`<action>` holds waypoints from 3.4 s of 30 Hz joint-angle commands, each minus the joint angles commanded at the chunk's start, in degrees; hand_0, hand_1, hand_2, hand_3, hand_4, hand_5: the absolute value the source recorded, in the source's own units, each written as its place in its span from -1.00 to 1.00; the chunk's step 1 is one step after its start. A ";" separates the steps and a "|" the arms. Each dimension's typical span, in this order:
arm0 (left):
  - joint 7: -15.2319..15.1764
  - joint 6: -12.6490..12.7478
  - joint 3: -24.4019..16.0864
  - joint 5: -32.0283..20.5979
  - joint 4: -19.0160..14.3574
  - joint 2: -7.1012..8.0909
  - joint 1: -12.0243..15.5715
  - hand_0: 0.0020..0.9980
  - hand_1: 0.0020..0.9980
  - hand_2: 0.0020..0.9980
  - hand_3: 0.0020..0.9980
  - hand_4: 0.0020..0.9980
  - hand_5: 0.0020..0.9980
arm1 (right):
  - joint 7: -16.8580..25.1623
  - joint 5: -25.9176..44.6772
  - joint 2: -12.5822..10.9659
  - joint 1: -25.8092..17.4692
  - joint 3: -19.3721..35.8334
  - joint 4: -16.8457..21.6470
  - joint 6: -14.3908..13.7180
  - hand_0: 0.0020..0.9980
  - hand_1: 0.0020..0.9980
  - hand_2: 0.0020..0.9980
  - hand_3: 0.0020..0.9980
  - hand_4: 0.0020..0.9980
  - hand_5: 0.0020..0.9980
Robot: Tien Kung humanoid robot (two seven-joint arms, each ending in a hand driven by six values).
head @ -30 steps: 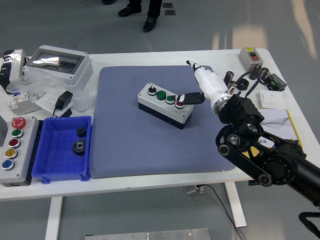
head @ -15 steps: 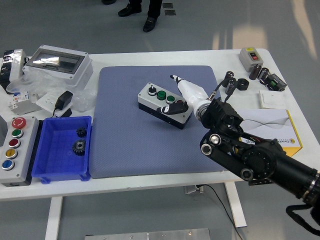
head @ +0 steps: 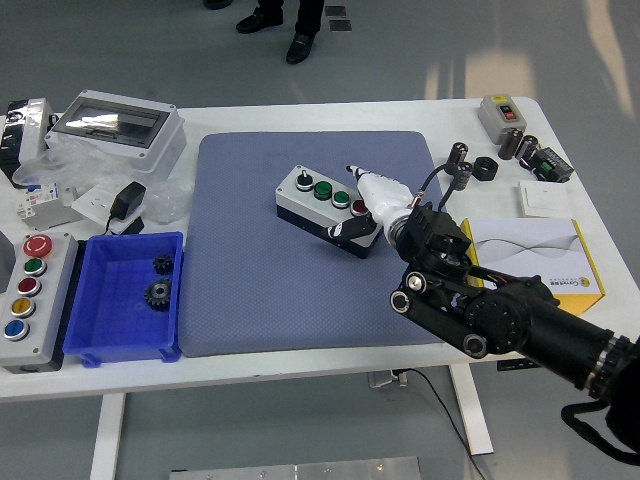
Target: Pick up the button,place it on the desk,press the button,press the button
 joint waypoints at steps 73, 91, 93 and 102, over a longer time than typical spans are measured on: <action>-1.37 0.07 1.07 -0.56 0.00 -0.22 0.02 0.24 0.12 0.06 0.16 -0.03 -0.56 | 5.05 2.01 -0.26 1.05 -9.19 -3.86 -8.96 -0.62 -0.24 -0.19 -0.15 -0.67 -1.00; -1.32 0.29 0.32 0.06 0.00 -0.22 -0.19 0.24 0.12 0.06 0.17 -0.03 -0.55 | 27.41 10.19 -21.79 3.49 -14.07 18.83 -2.15 -0.72 -0.38 -0.30 -0.46 -1.00 -1.00; -1.35 0.30 0.23 0.21 0.00 -0.18 -0.27 0.24 0.12 0.06 0.17 -0.03 -0.55 | 27.33 9.09 -23.06 3.77 -15.85 20.09 -2.20 -0.72 -0.38 -0.30 -0.46 -1.00 -1.00; -1.23 0.33 -0.24 0.98 0.00 -0.12 -0.46 0.24 0.12 0.06 0.17 -0.03 -0.54 | 24.79 2.23 -22.16 4.47 -20.84 18.74 -3.08 -0.61 -0.33 -0.27 -0.41 -0.79 -1.00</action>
